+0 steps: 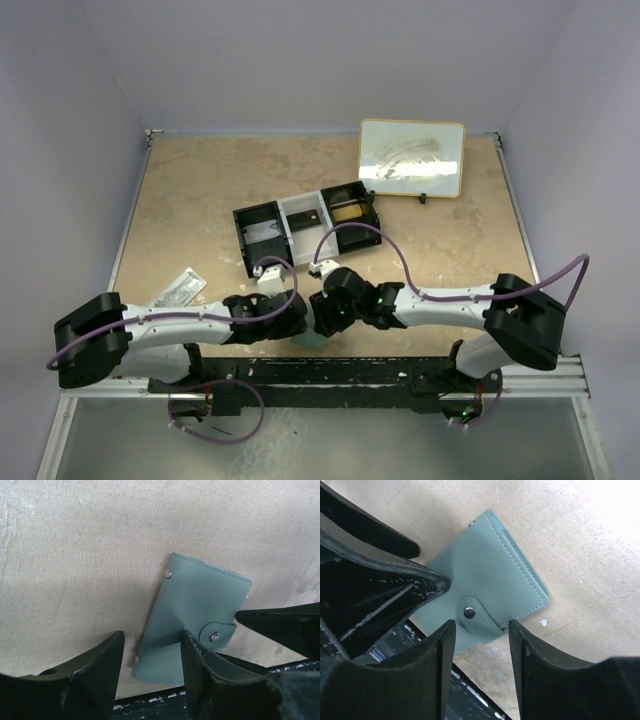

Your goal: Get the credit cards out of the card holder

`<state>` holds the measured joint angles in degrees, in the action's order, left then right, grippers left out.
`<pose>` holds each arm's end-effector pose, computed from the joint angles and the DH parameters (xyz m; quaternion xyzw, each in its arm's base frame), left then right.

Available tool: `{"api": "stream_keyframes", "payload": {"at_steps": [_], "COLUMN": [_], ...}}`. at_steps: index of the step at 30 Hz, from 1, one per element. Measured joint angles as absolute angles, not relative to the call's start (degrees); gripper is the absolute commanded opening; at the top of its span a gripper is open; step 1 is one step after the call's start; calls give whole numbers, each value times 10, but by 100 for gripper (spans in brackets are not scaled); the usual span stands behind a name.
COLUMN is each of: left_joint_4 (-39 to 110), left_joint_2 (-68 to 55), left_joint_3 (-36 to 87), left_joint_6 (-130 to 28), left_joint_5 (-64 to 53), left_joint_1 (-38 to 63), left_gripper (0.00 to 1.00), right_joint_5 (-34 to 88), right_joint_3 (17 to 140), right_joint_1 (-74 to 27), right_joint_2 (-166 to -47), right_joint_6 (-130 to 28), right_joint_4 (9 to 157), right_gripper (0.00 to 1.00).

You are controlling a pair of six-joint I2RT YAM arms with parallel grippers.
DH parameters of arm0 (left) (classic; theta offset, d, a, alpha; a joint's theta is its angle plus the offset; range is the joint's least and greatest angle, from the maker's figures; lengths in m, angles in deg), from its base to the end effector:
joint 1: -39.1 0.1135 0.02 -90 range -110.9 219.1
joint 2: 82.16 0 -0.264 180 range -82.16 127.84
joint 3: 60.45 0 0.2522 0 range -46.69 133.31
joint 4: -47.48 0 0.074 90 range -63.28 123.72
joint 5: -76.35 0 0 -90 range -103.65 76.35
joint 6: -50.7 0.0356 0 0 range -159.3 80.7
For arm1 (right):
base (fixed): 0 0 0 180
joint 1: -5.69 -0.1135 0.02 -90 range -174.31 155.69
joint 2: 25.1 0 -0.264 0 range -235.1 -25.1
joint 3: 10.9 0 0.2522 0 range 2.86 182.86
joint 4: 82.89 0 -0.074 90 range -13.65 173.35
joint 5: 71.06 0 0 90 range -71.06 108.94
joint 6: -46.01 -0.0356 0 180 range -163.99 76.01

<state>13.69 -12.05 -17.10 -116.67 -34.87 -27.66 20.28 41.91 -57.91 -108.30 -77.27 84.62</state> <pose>0.0939 -0.1861 0.1549 -0.1345 0.9422 -0.1829 0.2464 0.1267 0.2571 0.1735 -0.2442 0.8835 0.3062 0.2571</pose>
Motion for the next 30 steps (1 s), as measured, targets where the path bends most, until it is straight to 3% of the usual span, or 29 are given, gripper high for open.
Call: {"api": "stream_keyframes", "payload": {"at_steps": [9, 17, 24, 30], "left_joint_4": [126, 125, 149, 155], "left_joint_2": [-111, -111, -110, -111], "left_joint_3": [-163, -163, -173, -175], "left_joint_6": [-1167, -1169, -1178, -1182], "left_joint_5": [-351, -353, -355, -355], "left_joint_1": [-277, -277, -277, -277], "left_gripper": [42, 38, 32, 30], "right_joint_5": [172, 107, 112, 130], "right_joint_3": [436, 453, 453, 453], "right_joint_1": [-601, -618, -618, -618], "right_joint_2": [-1110, -1104, -1065, -1112], "right_joint_6": [-760, -785, -794, -792], "right_joint_4": [822, 784, 801, 833], "right_gripper": [50, 58, 55, 52]}}
